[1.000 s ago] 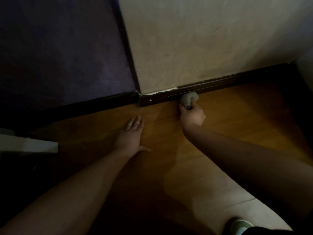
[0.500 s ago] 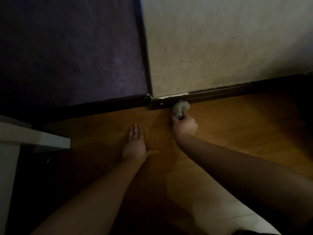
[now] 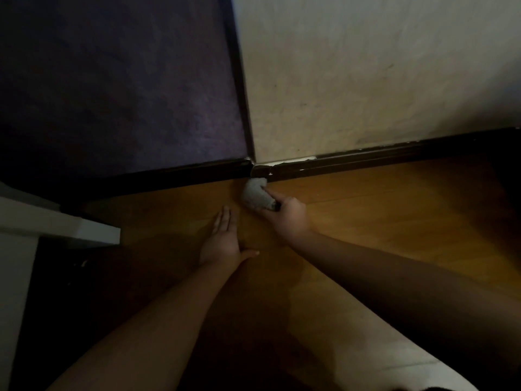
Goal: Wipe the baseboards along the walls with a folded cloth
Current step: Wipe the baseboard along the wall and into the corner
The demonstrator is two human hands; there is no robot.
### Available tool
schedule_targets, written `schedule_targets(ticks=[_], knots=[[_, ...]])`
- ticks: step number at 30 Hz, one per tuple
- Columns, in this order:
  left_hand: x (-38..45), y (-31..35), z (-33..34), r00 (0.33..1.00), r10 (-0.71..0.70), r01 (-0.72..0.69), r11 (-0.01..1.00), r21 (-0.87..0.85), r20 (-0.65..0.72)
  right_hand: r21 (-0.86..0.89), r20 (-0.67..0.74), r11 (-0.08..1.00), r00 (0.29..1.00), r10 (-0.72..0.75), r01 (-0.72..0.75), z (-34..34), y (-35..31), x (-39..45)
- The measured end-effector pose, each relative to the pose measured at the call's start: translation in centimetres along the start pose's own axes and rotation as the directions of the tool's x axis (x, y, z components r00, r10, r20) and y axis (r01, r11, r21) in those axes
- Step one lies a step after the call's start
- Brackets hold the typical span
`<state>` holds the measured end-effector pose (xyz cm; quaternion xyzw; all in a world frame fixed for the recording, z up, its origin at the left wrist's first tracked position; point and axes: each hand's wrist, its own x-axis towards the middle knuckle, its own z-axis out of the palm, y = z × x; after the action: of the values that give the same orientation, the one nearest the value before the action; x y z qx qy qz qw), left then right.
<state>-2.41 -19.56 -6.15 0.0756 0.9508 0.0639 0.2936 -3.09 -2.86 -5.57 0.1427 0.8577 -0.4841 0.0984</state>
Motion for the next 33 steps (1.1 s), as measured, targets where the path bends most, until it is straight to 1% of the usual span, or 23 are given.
schedule_targets(ticks=[2,4,7,11,15,19,21,23,25,29,33], knots=[[0.1,-0.1,-0.1,1.0,-0.003,0.003,1.0,0.024,0.01,0.014,-0.039,1.0,0.999,0.011,-0.01,-2.2,2.0,-0.5],[0.1,-0.2,-0.3,1.0,0.018,-0.018,0.996,0.088,0.002,0.027,-0.113,0.999,0.993,0.04,-0.037,-4.7,4.2,-1.1],[0.2,0.6,-0.4,0.99,0.134,-0.127,0.978,0.162,-0.033,0.091,-0.232,0.992,0.967,0.104,-0.085,-8.6,7.1,-2.0],[1.1,3.6,-0.3,0.952,0.305,-0.298,0.938,0.174,-0.016,0.168,-0.447,0.972,0.865,0.225,-0.166,-14.4,10.6,-3.2],[2.1,7.0,0.2,0.923,0.377,-0.384,0.89,0.246,0.076,0.194,-0.586,0.959,0.76,0.28,-0.205,-20.5,13.6,-3.9],[2.9,10.6,0.6,0.861,0.478,-0.508,0.813,0.283,0.175,0.213,-0.692,0.948,0.648,0.318,-0.238,-25.6,15.9,-3.3],[2.9,12.0,1.0,0.858,0.475,-0.513,0.804,0.301,0.195,0.26,-0.722,0.934,0.593,0.357,-0.246,-28.1,16.6,-2.7],[2.8,12.8,1.2,0.875,0.444,-0.484,0.818,0.309,0.195,0.33,-0.726,0.909,0.547,0.417,-0.255,-30.4,17.1,-1.7],[2.6,13.2,1.1,0.886,0.419,-0.463,0.828,0.315,0.201,0.388,-0.716,0.886,0.521,0.464,-0.255,-32.4,17.7,-0.9],[2.3,13.6,1.1,0.895,0.401,-0.444,0.84,0.312,0.194,0.395,-0.718,0.892,0.533,0.448,-0.218,-34.8,18.4,1.3],[2.3,13.3,1.3,0.892,0.41,-0.45,0.846,0.287,0.19,0.389,-0.699,0.891,0.555,0.451,-0.234,-36.3,19.1,2.9]])
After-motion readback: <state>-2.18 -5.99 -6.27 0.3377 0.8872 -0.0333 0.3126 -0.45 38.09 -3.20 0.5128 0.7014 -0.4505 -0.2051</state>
